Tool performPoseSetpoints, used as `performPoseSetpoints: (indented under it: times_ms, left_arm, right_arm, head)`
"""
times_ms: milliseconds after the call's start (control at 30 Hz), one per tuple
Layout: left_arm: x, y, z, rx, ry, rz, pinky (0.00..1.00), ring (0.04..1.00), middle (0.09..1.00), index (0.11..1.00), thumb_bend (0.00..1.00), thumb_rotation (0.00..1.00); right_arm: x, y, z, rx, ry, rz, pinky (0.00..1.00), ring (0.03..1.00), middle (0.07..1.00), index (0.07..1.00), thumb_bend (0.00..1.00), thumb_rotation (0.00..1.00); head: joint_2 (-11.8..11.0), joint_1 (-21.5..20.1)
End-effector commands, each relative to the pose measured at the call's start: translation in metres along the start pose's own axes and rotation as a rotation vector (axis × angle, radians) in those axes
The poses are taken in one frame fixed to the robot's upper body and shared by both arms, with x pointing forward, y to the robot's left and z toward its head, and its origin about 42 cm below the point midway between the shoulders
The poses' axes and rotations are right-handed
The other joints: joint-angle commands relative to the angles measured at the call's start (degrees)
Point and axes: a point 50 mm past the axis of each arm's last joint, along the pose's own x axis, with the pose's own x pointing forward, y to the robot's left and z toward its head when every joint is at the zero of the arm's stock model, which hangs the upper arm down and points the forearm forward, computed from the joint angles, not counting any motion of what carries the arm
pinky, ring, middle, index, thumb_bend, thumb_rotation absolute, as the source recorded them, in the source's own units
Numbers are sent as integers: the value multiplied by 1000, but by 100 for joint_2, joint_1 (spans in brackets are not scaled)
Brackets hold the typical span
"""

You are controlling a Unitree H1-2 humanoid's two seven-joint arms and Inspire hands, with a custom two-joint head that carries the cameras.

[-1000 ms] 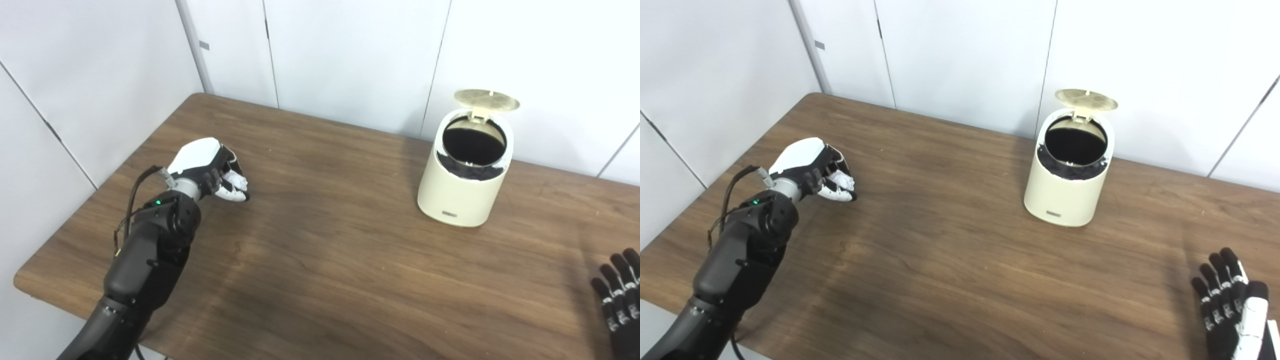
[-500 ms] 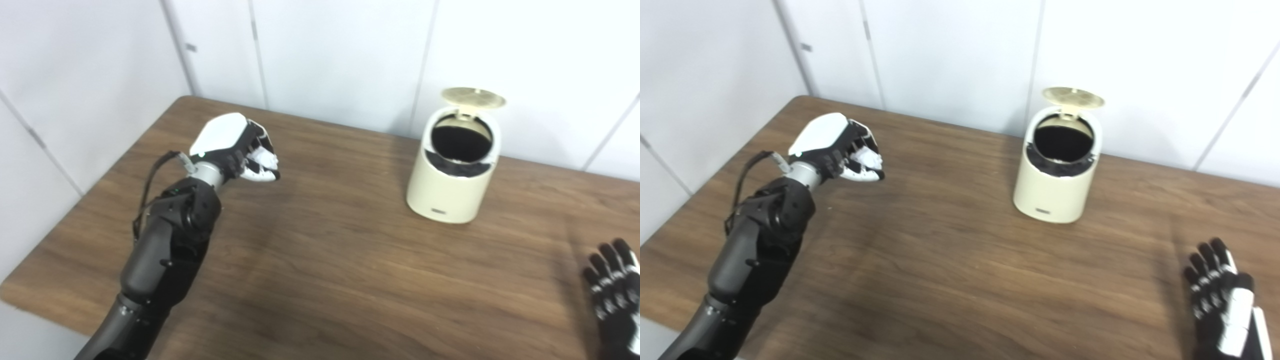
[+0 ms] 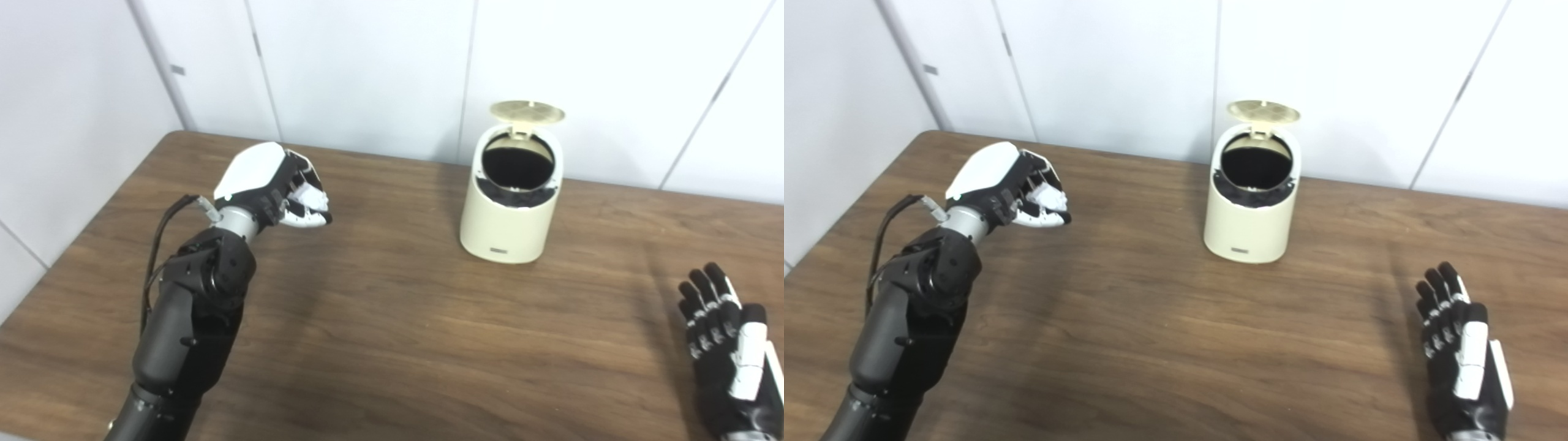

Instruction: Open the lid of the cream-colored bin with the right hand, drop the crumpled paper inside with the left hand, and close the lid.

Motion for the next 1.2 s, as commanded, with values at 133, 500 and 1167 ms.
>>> performPoseSetpoints:
  times_ms: [133, 500, 1167]
  left_arm:
    - [7, 19, 25, 33, -75, 83, 358, 413, 501, 483, 479, 0]
    - [18, 18, 44, 20, -180, 106, 351, 405, 504, 494, 475, 0]
    - [36, 8, 94, -23, -312, 114, 381, 417, 502, 455, 477, 0]
  right_arm:
    - [-7, 8, -18, 33, 21, -14, 1000, 978, 974, 941, 507, 999]
    - [-9, 16, -22, 22, 23, -26, 1000, 974, 969, 935, 525, 971]
    - [-11, 20, -28, -23, 21, -24, 1000, 971, 953, 936, 525, 998]
  head:
    - [-41, -260]
    - [-158, -678]
    - [-267, -784]
